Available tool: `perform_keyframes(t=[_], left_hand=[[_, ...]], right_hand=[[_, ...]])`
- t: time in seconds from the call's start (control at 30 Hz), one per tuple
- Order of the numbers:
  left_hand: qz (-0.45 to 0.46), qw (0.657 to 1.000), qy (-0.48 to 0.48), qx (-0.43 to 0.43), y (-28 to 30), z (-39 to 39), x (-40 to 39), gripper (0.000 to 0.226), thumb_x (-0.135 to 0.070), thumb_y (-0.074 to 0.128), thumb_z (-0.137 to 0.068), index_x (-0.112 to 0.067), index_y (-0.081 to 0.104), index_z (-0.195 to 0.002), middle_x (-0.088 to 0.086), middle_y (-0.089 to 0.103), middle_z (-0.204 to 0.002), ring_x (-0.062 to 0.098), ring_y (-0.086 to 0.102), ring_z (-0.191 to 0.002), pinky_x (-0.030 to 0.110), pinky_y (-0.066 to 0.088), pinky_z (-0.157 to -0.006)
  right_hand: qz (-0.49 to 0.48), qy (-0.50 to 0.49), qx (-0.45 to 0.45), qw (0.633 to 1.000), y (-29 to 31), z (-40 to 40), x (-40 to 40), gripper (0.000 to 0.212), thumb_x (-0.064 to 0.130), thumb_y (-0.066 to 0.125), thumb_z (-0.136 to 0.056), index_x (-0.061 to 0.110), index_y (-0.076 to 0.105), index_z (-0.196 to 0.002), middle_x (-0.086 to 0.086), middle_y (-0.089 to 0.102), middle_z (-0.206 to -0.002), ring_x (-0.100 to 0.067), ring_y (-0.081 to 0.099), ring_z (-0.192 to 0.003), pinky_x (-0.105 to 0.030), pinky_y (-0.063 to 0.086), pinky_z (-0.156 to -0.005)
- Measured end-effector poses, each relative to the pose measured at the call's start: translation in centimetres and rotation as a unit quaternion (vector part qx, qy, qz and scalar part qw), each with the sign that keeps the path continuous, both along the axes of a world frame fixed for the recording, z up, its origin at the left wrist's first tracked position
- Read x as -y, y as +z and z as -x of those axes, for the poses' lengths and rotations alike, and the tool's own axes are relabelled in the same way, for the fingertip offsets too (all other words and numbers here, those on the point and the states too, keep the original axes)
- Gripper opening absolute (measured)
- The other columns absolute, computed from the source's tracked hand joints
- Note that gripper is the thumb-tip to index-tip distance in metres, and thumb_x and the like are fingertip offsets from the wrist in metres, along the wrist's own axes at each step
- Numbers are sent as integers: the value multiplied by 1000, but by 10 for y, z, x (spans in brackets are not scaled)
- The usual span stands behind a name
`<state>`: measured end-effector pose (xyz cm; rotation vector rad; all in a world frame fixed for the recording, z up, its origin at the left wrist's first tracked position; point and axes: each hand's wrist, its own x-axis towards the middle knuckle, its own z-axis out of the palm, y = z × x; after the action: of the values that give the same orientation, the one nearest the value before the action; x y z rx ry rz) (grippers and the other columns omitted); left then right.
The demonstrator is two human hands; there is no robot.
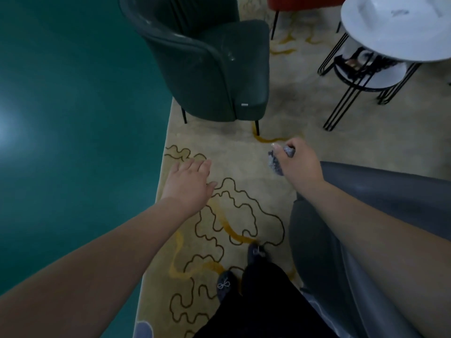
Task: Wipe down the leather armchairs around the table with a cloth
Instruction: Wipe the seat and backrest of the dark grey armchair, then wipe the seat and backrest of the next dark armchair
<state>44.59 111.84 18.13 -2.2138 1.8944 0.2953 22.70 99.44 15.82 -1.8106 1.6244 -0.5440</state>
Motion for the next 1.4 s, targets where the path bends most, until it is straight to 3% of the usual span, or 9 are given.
perform_keyframes(t=[0.4, 0.67, 1.0, 1.4], left_hand=[[2, 1000, 29, 0, 7, -41, 162, 61, -46, 32, -99, -18, 19, -152, 1, 31, -153, 22, 22, -142, 44, 16, -117], [38, 998, 47, -6, 13, -67, 248, 61, -49, 33, -97, -19, 23, -150, 1, 34, -152, 20, 25, -141, 41, 19, -115], [7, 1000, -4, 2, 4, -146, 354, 64, -49, 29, -98, -21, 12, -153, -3, 24, -157, 19, 16, -145, 43, 14, -118], [18, 999, 43, -2, -5, -257, 436, 63, -48, 33, -98, -21, 16, -152, -3, 25, -157, 18, 17, -145, 41, 14, -118]], right_hand=[[2, 11, -9, 1000, 3, -33, 167, 34, 51, 53, -90, 18, 50, -81, -6, 58, -86, -24, 55, -78, -32, 40, -66], [21, 32, -5, 999, 20, -68, 255, 31, 47, 55, -90, 18, 50, -80, -4, 54, -88, -21, 50, -77, -29, 33, -66], [24, 4, -46, 999, 9, -124, 344, 32, 51, 53, -89, 20, 50, -82, -3, 53, -87, -22, 52, -80, -36, 45, -70], [-2, 41, -24, 999, -9, -231, 436, 31, 48, 56, -90, 20, 50, -81, 1, 50, -84, -19, 49, -78, -29, 35, -68]])
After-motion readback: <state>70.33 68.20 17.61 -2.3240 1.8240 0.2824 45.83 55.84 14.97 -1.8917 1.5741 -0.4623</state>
